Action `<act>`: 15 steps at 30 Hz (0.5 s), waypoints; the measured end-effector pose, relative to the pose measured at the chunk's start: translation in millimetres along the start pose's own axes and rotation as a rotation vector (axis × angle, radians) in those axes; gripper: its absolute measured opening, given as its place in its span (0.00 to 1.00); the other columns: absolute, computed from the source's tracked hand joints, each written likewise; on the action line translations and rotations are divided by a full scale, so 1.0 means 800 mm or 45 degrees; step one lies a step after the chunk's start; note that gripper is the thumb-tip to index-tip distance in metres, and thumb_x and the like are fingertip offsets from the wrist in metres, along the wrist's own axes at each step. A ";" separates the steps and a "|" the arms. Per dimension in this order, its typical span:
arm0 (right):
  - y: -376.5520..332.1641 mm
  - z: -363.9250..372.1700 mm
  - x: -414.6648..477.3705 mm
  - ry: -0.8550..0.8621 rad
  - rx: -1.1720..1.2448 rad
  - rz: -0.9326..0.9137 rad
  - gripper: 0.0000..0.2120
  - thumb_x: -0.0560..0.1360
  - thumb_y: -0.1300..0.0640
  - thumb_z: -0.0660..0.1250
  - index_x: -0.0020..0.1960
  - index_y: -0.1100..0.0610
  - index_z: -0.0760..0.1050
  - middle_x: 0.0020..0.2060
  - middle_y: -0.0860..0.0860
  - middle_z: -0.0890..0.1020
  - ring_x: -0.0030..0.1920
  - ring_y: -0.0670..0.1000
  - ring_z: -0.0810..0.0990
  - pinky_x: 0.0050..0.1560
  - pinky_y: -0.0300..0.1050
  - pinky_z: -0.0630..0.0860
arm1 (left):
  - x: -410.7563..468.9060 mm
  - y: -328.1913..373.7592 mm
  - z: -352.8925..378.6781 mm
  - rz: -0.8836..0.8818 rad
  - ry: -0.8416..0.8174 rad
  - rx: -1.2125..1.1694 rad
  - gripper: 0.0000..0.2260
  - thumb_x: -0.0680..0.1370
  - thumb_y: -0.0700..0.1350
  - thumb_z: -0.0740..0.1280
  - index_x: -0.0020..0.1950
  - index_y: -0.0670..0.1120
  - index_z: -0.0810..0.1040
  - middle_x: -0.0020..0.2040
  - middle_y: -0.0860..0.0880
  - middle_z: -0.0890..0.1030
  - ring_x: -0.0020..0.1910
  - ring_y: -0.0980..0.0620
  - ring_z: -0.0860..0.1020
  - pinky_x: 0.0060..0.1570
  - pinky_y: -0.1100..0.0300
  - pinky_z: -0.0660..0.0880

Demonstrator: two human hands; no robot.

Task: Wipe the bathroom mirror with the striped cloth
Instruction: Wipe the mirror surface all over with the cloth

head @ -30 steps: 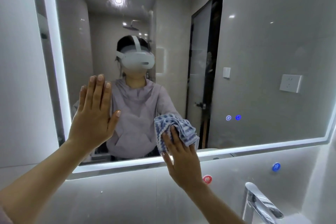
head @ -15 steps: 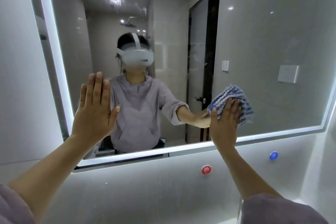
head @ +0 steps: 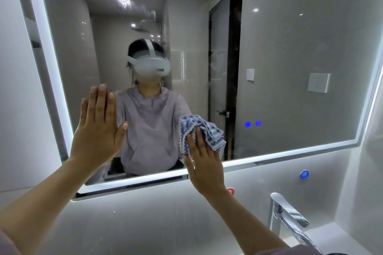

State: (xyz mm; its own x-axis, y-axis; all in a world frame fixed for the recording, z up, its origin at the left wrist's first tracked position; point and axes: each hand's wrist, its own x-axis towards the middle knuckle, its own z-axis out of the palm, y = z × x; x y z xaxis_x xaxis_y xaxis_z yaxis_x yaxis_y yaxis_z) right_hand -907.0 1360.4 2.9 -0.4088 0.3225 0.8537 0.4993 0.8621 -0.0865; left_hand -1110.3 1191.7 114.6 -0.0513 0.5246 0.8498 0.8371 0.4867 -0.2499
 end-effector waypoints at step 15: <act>0.144 -0.012 -0.046 0.004 0.087 0.729 0.31 0.81 0.49 0.54 0.77 0.60 0.44 0.77 0.60 0.49 0.77 0.58 0.46 0.76 0.55 0.49 | 0.001 -0.005 0.006 0.029 0.043 -0.020 0.32 0.80 0.56 0.46 0.75 0.33 0.48 0.77 0.34 0.48 0.76 0.36 0.46 0.75 0.41 0.47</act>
State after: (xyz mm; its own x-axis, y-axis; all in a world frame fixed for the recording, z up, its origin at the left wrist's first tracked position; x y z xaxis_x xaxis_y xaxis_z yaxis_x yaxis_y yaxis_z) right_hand -827.2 1444.3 -33.4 -0.0857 0.7442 0.6624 0.5896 0.5738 -0.5685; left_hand -1116.3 1193.7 113.8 -0.0141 0.5112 0.8593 0.8463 0.4638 -0.2620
